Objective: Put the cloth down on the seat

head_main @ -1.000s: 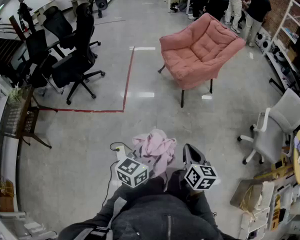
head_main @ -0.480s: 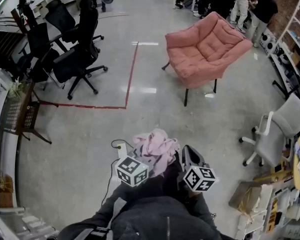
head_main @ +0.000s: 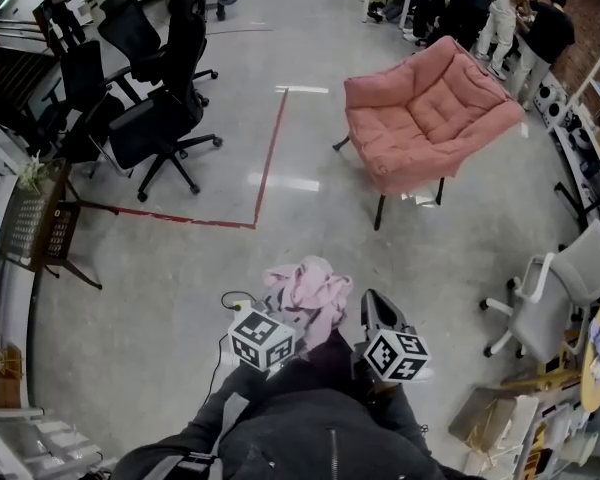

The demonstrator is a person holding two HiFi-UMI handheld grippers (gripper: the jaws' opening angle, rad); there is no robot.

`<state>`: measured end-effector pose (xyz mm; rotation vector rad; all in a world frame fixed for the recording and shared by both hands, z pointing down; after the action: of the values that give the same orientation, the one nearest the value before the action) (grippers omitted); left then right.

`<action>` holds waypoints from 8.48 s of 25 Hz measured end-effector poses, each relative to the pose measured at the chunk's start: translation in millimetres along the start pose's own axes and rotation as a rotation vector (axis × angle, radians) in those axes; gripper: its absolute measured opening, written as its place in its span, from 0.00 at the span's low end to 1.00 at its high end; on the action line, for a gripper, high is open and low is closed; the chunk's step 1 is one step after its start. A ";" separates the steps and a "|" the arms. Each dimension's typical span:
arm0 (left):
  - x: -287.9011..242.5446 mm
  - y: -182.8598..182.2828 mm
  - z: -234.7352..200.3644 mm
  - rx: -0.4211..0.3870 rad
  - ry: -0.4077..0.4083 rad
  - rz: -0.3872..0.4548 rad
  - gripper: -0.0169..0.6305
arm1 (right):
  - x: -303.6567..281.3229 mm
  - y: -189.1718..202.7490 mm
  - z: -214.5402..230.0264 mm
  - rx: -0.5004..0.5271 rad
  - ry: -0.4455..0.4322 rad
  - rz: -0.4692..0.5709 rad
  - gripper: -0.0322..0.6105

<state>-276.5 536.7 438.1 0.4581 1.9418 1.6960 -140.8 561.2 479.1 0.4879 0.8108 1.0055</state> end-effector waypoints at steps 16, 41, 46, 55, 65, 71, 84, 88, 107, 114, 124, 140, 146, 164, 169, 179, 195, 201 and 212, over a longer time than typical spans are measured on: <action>-138.2 -44.6 -120.4 -0.012 -0.023 -0.005 0.19 | -157.7 -126.9 24.7 0.006 -0.077 -0.003 0.06; -206.6 -47.2 -157.4 0.021 0.013 -0.017 0.19 | -197.8 -157.0 57.0 -0.028 -0.071 -0.002 0.06; -212.2 -52.8 -157.4 0.007 0.022 -0.004 0.19 | -198.9 -164.4 64.9 -0.048 -0.054 0.027 0.06; -221.7 -54.9 -156.0 0.045 0.016 -0.006 0.19 | -206.1 -159.7 64.9 -0.053 -0.055 -0.022 0.06; -257.4 -50.9 -187.3 0.086 0.018 -0.030 0.19 | -239.4 -178.9 78.8 -0.071 -0.036 -0.028 0.06; -301.6 -65.3 -221.0 0.067 0.055 -0.023 0.19 | -282.8 -209.1 93.1 -0.083 0.031 -0.031 0.06; -397.9 -101.4 -344.1 0.059 0.094 -0.037 0.19 | -409.6 -289.6 94.6 -0.099 0.080 -0.041 0.06; -424.0 -111.4 -383.4 0.070 0.090 -0.025 0.19 | -442.2 -316.4 93.0 -0.090 0.085 -0.028 0.06; -503.7 -115.6 -469.8 0.071 0.160 -0.048 0.19 | -527.8 -362.2 108.7 -0.103 0.170 0.009 0.06; -515.6 -101.3 -465.4 0.098 0.174 -0.093 0.19 | -521.7 -357.0 119.9 -0.129 0.203 -0.013 0.06; -546.7 -93.2 -483.6 0.102 0.159 -0.155 0.19 | -540.4 -371.0 136.3 -0.172 0.223 -0.010 0.06; -695.5 -96.3 -532.9 0.025 0.176 -0.253 0.19 | -627.9 -478.4 223.6 -0.267 0.241 0.041 0.06; -742.9 -88.4 -548.2 0.029 0.169 -0.309 0.19 | -643.3 -511.2 254.7 -0.306 0.265 0.072 0.06; -848.9 -38.9 -544.8 0.021 0.249 -0.431 0.19 | -660.4 -541.3 333.0 -0.423 0.358 0.117 0.06; -871.8 -28.1 -544.7 0.000 0.282 -0.463 0.19 | -669.8 -546.8 345.5 -0.427 0.377 0.124 0.06; -917.4 1.8 -548.5 -0.019 0.375 -0.571 0.19 | -685.7 -533.8 366.1 -0.531 0.450 0.137 0.06; -1017.1 81.1 -539.5 -0.142 0.570 -0.803 0.20 | -702.4 -532.3 390.6 -0.648 0.641 0.270 0.06; -1045.0 129.5 -519.6 -0.264 0.622 -0.867 0.21 | -704.7 -508.7 408.6 -0.694 0.687 0.270 0.06; -1079.2 167.8 -515.2 -0.365 0.617 -0.936 0.21 | -687.9 -501.3 441.8 -0.717 0.734 0.309 0.06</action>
<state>283.3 -463.6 817.6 -1.0613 1.6825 1.5267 280.8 -281.4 657.9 -0.4205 0.9494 1.7078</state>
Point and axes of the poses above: the fingertips, and each gripper's own axes: x backward along the fingers, z to its right, y out of its underside, the point moved 3 cm from there along x, backward along the fingers, and after that the axes turned 15 degrees about -x, right-handed, at the moved point
